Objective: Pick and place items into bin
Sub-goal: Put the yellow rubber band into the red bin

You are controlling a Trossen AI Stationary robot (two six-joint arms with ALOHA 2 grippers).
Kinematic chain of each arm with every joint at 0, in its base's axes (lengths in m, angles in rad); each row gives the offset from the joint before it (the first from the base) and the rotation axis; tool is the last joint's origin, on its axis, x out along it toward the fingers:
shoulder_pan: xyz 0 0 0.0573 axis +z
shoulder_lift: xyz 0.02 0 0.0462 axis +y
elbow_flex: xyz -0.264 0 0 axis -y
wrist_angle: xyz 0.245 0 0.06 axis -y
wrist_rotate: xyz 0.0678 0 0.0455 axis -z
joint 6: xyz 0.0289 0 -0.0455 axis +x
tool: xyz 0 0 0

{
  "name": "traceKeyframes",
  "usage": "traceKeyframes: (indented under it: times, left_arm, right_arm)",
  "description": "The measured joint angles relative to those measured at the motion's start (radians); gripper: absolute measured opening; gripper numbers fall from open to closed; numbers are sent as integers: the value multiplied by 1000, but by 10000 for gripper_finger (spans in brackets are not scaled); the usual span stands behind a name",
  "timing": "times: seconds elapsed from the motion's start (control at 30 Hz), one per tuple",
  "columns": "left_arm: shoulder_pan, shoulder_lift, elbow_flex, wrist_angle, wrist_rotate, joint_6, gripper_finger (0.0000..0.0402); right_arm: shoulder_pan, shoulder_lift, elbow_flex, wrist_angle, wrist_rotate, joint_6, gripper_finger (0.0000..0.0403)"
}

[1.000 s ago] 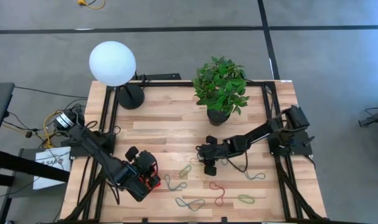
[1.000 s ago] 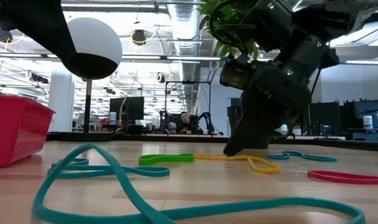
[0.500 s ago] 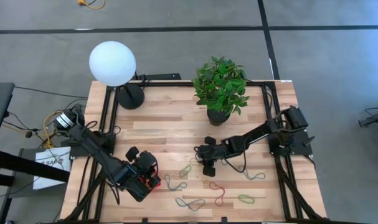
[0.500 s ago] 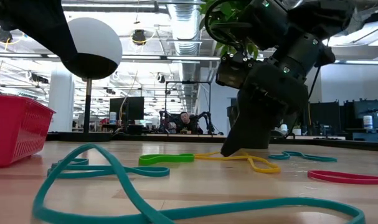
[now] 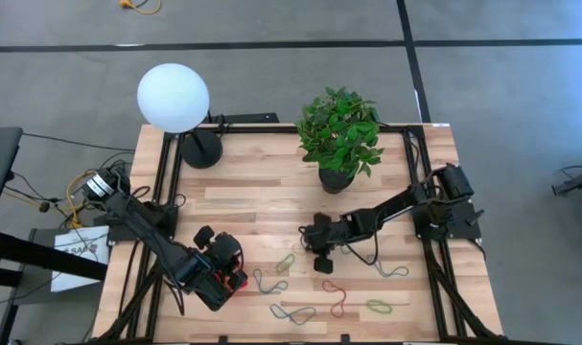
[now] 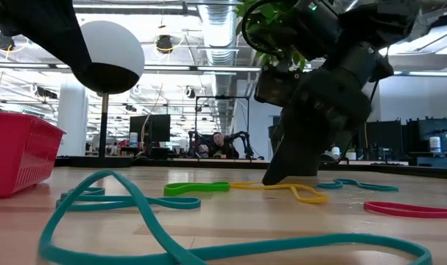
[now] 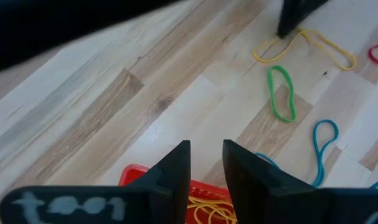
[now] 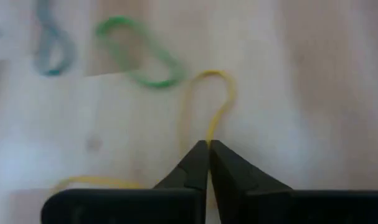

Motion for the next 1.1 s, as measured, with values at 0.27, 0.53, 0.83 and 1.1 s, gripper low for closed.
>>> traceKeyframes:
  times: [0.27, 0.53, 0.83, 1.1]
  left_arm:
    - [0, 0, 0, -11, -128, -4, 84]
    - [0, 0, 0, -158, -266, -156, 61]
    - [-2, -22, 0, -536, -234, -494, 30]
    - [-6, -269, 2, -541, -248, -287, 30]
  right_arm:
    - [33, -28, 18, 395, -182, -96, 2]
    - [51, -49, 162, 430, -215, -188, 1]
    - [82, 101, 388, 405, -205, -286, 1]
    - [27, 261, 657, 302, -201, -333, 0]
